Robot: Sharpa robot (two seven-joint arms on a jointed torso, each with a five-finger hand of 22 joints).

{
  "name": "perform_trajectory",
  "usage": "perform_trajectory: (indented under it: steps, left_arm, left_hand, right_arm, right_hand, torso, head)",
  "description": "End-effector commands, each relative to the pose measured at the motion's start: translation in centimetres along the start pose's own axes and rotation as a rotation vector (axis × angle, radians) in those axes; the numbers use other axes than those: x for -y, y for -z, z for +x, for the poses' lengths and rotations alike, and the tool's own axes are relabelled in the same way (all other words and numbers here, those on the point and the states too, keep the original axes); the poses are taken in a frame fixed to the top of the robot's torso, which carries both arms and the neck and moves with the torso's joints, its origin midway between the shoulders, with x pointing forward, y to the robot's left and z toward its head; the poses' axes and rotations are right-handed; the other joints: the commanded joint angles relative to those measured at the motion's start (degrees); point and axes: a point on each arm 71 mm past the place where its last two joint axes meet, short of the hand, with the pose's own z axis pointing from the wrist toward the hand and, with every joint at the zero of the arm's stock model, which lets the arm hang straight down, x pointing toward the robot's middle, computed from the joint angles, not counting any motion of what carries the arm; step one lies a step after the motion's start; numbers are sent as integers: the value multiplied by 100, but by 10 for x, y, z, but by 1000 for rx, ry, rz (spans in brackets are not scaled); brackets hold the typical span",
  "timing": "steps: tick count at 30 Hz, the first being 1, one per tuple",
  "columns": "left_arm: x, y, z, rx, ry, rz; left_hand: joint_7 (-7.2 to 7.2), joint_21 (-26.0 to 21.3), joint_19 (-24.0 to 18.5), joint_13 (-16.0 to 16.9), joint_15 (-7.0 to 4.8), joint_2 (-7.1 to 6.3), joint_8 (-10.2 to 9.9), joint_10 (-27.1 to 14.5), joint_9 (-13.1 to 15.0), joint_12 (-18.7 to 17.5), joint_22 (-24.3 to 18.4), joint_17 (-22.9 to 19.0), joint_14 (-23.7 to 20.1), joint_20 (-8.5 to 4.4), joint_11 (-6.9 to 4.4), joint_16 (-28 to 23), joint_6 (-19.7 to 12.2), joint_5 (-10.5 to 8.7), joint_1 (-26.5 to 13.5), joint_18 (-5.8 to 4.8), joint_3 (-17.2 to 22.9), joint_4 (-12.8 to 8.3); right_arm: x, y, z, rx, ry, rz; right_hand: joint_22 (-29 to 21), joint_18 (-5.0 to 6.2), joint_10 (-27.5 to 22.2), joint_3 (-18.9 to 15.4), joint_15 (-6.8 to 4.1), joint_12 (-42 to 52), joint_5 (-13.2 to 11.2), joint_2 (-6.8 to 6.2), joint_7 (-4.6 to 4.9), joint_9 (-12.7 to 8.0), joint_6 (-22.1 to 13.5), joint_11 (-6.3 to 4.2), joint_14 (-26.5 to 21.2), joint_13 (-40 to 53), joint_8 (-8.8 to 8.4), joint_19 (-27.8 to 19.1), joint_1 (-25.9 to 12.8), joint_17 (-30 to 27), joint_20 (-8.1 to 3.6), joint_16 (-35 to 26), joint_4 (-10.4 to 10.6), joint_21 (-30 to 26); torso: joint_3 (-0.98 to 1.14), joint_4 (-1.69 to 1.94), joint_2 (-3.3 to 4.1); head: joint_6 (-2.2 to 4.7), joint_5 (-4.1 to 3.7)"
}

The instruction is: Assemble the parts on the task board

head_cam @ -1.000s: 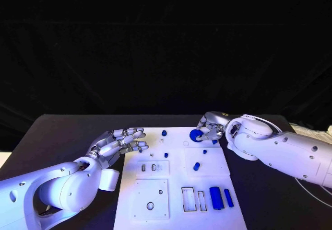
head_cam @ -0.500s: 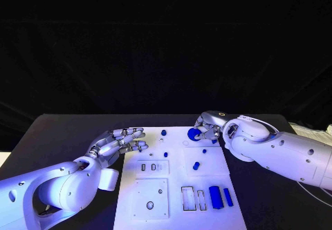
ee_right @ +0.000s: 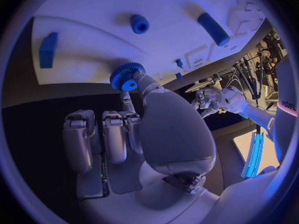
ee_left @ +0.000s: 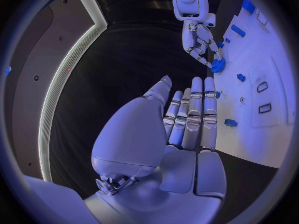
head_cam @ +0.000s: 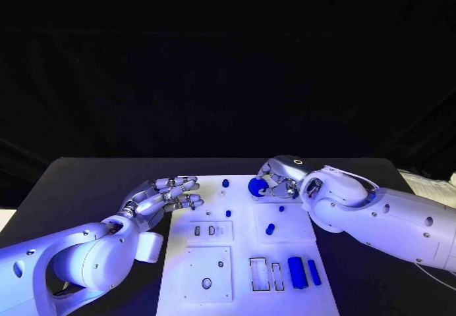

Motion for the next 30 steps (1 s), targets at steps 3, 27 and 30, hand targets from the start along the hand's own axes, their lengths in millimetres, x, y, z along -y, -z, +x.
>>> perform_trajectory:
  steps: [3,27,30]
  left_arm:
    - [1,-1,2,-24,11,3]
    - [0,-2,3,-28,12,1]
    - [0,-2,4,-29,13,1]
  left_hand:
    - [6,-22,-11,-7,49,-26,-20,-34,-4,-7,-9,10,-11,16,5,-21,-42,-16,-3,49,-3,-43]
    - [6,-22,-11,-7,49,-26,-20,-34,-4,-7,-9,10,-11,16,5,-21,-42,-16,-3,49,-3,-43]
    - [6,-22,-11,-7,49,-26,-20,-34,-4,-7,-9,10,-11,16,5,-21,-42,-16,-3,49,-3,-43]
  right_arm:
    - [-26,0,-9,96,26,-67]
    - [-75,-33,24,25,52,-142]
    - [-73,-36,27,8,59,-134]
  right_hand:
    - [1505,-38,605,56,-29,20,65,51,-218,123,389,-29,598,1508,-35,599,-64,1509,-43,35,-5,13]
    - [1505,-38,605,102,-14,20,-71,28,-194,119,359,-11,598,1508,-106,599,-204,1509,-33,35,3,13]
    - [1505,-38,605,94,-8,20,-115,0,-183,116,344,-2,598,1508,-129,599,-252,1509,-28,35,10,13]
  torso:
    - [-8,7,1]
    - [-6,7,6]
    - [-5,13,8]
  head:
    - [4,15]
    - [-38,88]
    - [-44,87]
